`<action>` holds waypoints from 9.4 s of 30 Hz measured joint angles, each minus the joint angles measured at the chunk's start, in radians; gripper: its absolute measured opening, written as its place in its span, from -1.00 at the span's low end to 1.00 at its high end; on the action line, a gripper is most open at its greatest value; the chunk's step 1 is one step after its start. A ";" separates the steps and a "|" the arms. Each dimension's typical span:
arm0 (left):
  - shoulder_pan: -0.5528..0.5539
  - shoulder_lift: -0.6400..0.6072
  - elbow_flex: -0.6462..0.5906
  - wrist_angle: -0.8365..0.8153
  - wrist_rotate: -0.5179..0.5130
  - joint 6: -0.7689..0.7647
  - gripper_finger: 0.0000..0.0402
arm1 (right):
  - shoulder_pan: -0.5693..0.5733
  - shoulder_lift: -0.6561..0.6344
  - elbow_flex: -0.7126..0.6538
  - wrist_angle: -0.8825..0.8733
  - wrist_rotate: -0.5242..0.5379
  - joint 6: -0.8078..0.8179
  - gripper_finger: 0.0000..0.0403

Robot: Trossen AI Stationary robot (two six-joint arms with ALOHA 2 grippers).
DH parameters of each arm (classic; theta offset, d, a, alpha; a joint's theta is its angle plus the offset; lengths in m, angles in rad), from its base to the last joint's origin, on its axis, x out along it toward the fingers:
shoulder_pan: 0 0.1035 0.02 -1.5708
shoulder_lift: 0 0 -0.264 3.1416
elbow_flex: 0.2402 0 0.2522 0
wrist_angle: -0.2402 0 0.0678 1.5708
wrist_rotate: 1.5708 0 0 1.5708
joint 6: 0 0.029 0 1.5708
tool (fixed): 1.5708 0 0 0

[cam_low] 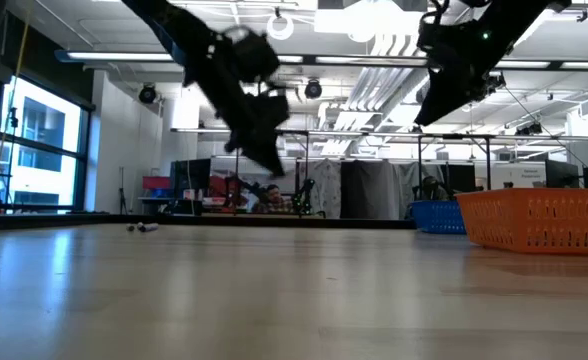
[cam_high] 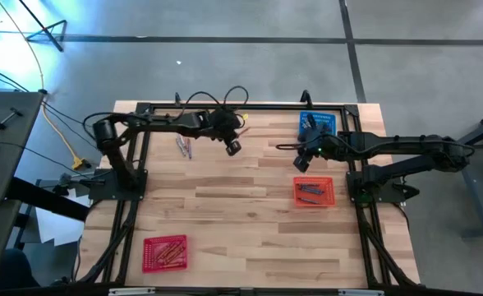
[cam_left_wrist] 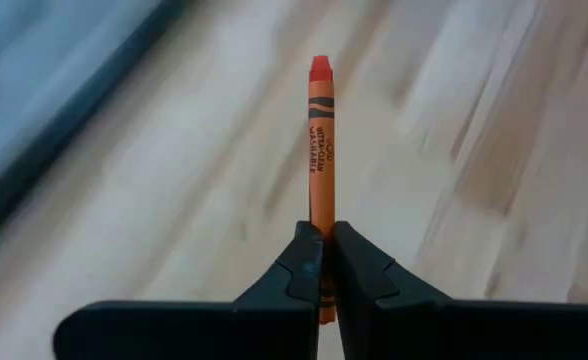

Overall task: Sort crayons
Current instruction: Put the orange crayon into the red bin, then put the gray crayon into the blue bin

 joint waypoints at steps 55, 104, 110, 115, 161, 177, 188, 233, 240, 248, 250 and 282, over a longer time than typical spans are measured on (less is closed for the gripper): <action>-1.430 -0.225 -0.004 -0.675 0.026 -2.208 -0.99 | -0.072 -0.013 -0.357 0.637 -0.136 -0.032 -0.37; -1.393 -0.098 -0.004 -0.603 0.077 -2.194 -0.91 | -0.071 -0.013 -0.357 0.630 -0.206 -0.060 -0.37; -1.386 -0.098 -0.004 -0.571 0.077 -2.122 -0.91 | -0.071 -0.013 -0.357 0.629 -0.206 -0.059 -0.37; -1.372 -0.098 -0.004 -0.578 0.075 -2.042 -0.91 | -0.071 -0.013 -0.357 0.614 -0.206 -0.059 -0.37; -1.342 -0.091 -0.003 -0.651 -0.037 -2.033 -0.91 | -0.074 -0.013 -0.357 0.668 -0.198 -0.060 -0.37; -1.336 -0.090 -0.003 -0.638 -0.023 -1.988 -0.91 | -0.074 -0.013 -0.357 0.667 -0.198 -0.060 -0.37; -1.335 -0.090 -0.003 -0.636 -0.036 -2.012 -0.80 | -0.074 -0.013 -0.357 0.668 -0.198 -0.060 -0.37; -0.635 -0.084 0.021 -0.725 -0.662 -1.356 -0.63 | -0.074 -0.014 -0.357 0.667 -0.198 -0.060 -0.37; -0.478 -0.084 -0.064 -0.600 -0.605 -1.183 -0.63 | -0.074 -0.014 -0.357 0.668 -0.198 -0.060 -0.37; -0.384 -0.084 -0.070 -0.627 -0.586 -1.140 -0.63 | -0.074 -0.014 -0.357 0.667 -0.198 -0.060 -0.37; -0.373 -0.084 -0.070 -0.624 -0.580 -1.139 -0.63 | -0.074 -0.014 -0.357 0.668 -0.198 -0.060 -0.37; -0.353 -0.084 -0.070 -0.448 -0.623 -0.975 -0.63 | -0.074 -0.014 -0.357 0.668 -0.198 -0.060 -0.37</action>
